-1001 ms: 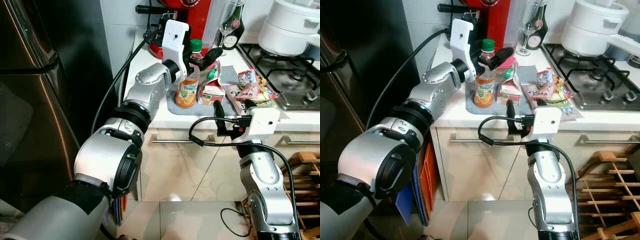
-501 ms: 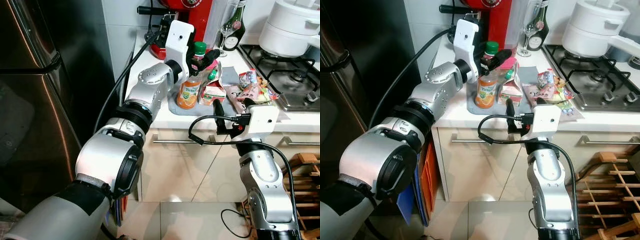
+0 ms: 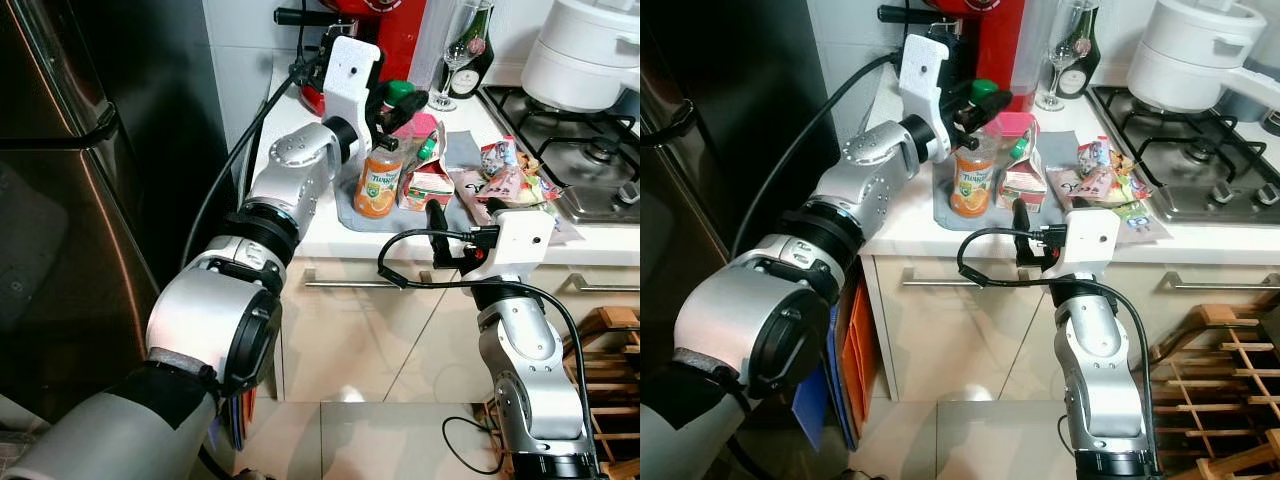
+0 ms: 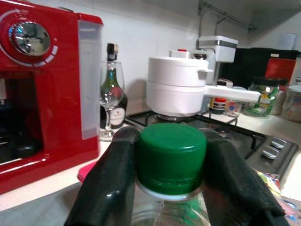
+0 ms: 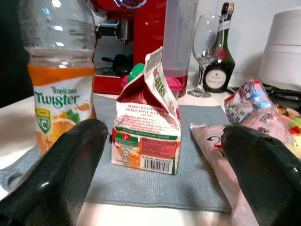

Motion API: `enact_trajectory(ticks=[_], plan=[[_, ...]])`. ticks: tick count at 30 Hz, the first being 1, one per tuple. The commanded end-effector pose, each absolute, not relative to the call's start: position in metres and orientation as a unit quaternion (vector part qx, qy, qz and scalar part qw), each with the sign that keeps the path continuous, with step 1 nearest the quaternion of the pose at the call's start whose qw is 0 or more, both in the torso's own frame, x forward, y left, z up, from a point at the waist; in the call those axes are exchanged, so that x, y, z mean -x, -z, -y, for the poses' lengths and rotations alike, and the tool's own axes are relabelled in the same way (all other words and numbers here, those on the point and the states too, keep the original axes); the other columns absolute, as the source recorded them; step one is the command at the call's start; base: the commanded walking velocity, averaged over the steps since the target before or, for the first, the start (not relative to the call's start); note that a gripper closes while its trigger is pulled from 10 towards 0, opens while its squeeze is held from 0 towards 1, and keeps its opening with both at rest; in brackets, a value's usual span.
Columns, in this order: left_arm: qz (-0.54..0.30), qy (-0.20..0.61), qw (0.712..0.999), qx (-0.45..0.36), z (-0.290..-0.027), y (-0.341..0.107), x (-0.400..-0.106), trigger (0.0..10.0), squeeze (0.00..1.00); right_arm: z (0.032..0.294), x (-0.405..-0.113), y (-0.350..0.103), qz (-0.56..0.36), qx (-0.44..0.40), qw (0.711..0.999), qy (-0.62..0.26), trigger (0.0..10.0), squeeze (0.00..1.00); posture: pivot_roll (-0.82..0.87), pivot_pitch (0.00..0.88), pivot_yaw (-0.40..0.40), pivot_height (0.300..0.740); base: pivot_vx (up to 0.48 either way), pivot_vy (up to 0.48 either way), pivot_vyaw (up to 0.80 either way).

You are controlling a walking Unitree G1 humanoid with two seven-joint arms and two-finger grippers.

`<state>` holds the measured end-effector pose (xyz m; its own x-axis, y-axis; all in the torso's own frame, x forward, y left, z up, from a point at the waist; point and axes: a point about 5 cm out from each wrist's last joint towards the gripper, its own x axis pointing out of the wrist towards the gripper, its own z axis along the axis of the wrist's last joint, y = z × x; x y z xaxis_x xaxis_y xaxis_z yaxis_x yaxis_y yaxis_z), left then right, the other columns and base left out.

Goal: Restocking fridge

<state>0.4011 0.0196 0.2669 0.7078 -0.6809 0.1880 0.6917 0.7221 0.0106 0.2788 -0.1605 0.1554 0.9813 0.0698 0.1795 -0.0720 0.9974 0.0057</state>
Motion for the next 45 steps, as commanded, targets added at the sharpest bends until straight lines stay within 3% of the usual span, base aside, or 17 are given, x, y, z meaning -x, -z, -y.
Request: enact_trajectory(ticks=[1, 4, 10, 11, 17, 18, 25, 38, 45], plan=[[0.115, 0.364, 0.924, 0.023, -0.024, -0.273, -0.401, 0.0, 0.00, 0.162, -0.283, -0.158, 0.093, -0.016, 0.995, -0.035, 10.0, 0.00, -0.14, 0.000, -0.013, 0.740, 0.000, 0.000, 0.00], [0.211, 0.353, 0.911, 0.029, -0.034, -0.312, -0.397, 0.0, 0.00, 0.158, -0.290, -0.163, 0.105, -0.027, 0.993, -0.041, 10.0, 0.00, -0.11, 0.000, -0.023, 0.740, 0.000, 0.000, 0.00], [0.316, 0.332, 0.888, 0.027, -0.048, -0.354, -0.384, 0.0, 0.00, 0.154, -0.296, -0.172, 0.121, -0.024, 0.991, -0.051, 10.0, 0.00, -0.12, 0.000, -0.025, 0.740, 0.000, 0.000, 0.00], [0.381, 0.310, 0.871, 0.016, -0.059, -0.379, -0.370, 0.0, 0.00, 0.156, -0.300, -0.176, 0.130, -0.022, 0.990, -0.047, 10.0, 0.00, -0.12, 0.000, -0.022, 0.740, 0.000, 0.000, 0.00], [0.416, 0.309, 0.855, -0.010, -0.067, -0.389, -0.350, 0.3, 0.00, 0.160, -0.307, -0.180, 0.140, -0.022, 0.989, -0.037, 10.0, 0.00, -0.10, 0.000, -0.024, 0.740, 0.000, 0.000, 0.00], [0.415, 0.294, 0.861, -0.024, -0.069, -0.384, -0.350, 10.0, 0.00, 0.159, -0.308, -0.181, 0.142, -0.022, 0.989, -0.037, 10.0, 0.00, -0.10, 0.000, -0.027, 0.740, 0.000, 0.000, 0.00], [0.347, 0.261, 0.900, -0.040, -0.067, -0.349, -0.357, 10.0, 0.00, 0.171, -0.311, -0.199, 0.191, -0.008, 0.981, 0.031, 10.0, 0.00, -0.08, 0.000, -0.015, 0.740, 0.000, 0.000, 0.00], [0.329, 0.256, 0.908, -0.037, -0.063, -0.340, -0.352, 10.0, 0.00, 0.162, -0.310, -0.205, 0.213, -0.017, 0.977, 0.021, 10.0, 0.00, -0.08, 0.000, 0.009, 0.740, 0.000, 0.000, 0.00], [0.324, 0.251, 0.912, -0.027, -0.063, -0.339, -0.350, 10.0, 0.00, 0.160, -0.311, -0.202, 0.208, -0.013, 0.978, 0.014, 10.0, 0.00, -0.10, 0.000, 0.000, 0.740, -0.290, 0.000, 0.00]])
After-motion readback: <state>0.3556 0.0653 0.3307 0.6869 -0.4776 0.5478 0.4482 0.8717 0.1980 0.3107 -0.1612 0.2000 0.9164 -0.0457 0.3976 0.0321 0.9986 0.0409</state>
